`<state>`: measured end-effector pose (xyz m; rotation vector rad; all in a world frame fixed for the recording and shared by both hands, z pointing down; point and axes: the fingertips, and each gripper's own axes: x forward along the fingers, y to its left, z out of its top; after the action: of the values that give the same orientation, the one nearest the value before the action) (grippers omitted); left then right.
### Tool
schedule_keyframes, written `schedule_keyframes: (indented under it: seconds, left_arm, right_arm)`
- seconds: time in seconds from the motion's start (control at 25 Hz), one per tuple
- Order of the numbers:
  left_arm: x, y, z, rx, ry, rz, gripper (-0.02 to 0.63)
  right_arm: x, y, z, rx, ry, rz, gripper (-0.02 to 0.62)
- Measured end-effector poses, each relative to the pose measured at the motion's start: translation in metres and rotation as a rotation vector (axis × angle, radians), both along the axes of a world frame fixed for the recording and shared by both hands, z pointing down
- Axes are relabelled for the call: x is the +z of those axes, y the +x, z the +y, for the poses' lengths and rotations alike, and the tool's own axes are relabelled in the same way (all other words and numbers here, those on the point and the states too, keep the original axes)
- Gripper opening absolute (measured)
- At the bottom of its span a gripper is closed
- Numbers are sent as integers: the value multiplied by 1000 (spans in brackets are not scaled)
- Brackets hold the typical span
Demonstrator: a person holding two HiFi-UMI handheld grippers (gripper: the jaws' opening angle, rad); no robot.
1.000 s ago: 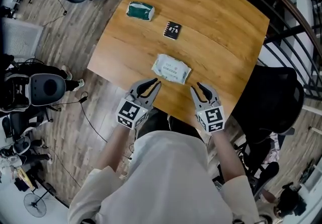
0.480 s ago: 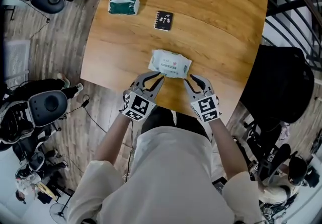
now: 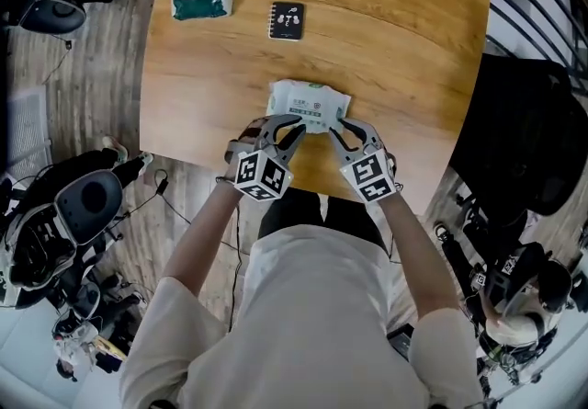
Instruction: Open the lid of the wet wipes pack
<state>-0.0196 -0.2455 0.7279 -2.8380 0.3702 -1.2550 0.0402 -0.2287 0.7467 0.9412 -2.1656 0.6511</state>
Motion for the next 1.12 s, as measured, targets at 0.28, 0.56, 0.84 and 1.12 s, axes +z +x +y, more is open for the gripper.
schedule_keyframes:
  seconds: [0.28,0.56,0.84,1.12]
  left_arm:
    - [41,7,7,209,89,-127,65]
    - [64,12,13,349,179,-194,84]
    - [69,16,15,404,270,-224,102]
    - [70,16,11,386,235,-232,92]
  right_arm:
    - [31,-2,-2,-37,-41,33,89]
    - [46,-11,-1,-61,-40,48,89]
    - [53,-11,0,-65,-51,42,89]
    - [57,-12,0,-84,-44,33,89]
